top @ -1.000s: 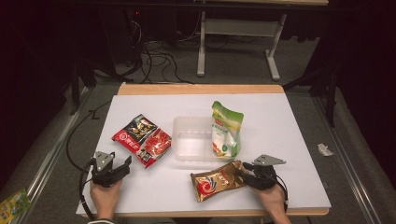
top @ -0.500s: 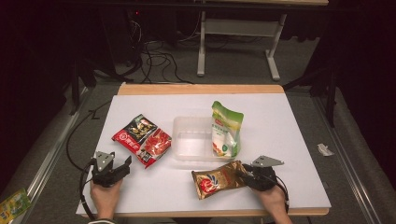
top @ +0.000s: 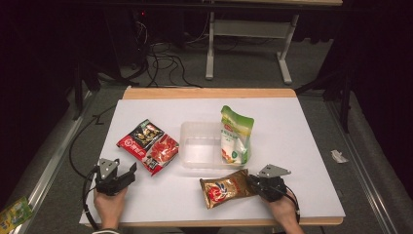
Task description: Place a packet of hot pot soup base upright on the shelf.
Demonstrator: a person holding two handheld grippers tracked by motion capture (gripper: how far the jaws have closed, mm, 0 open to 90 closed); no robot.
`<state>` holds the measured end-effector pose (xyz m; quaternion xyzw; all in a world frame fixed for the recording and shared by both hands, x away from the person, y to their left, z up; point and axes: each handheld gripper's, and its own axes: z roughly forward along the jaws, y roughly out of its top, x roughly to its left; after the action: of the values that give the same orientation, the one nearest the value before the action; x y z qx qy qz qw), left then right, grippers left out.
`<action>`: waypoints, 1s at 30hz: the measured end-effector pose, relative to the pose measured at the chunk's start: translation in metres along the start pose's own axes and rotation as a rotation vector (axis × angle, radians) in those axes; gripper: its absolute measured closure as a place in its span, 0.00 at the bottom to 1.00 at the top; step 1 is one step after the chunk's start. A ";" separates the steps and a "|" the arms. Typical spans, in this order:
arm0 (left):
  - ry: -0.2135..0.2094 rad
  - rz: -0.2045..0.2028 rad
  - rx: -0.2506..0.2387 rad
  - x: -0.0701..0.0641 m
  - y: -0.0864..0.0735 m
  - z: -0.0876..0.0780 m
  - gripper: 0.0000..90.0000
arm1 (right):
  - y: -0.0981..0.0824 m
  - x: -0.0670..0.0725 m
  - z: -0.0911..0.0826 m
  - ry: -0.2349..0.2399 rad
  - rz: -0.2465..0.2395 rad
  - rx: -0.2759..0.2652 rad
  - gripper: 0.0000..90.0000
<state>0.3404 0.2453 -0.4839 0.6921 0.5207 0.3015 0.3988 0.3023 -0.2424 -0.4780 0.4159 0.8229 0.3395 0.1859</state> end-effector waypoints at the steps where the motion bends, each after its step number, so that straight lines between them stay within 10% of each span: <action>1: 0.000 0.000 0.000 0.000 0.000 0.000 0.37 | 0.000 0.001 0.000 -0.007 -0.008 -0.005 0.96; 30: -0.001 -0.004 0.001 0.000 0.000 0.000 0.37 | 0.015 -0.004 -0.027 0.061 0.024 -0.134 1.00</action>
<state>0.3408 0.2457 -0.4839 0.6915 0.5219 0.2999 0.3994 0.2969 -0.2506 -0.4481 0.4016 0.7986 0.4087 0.1842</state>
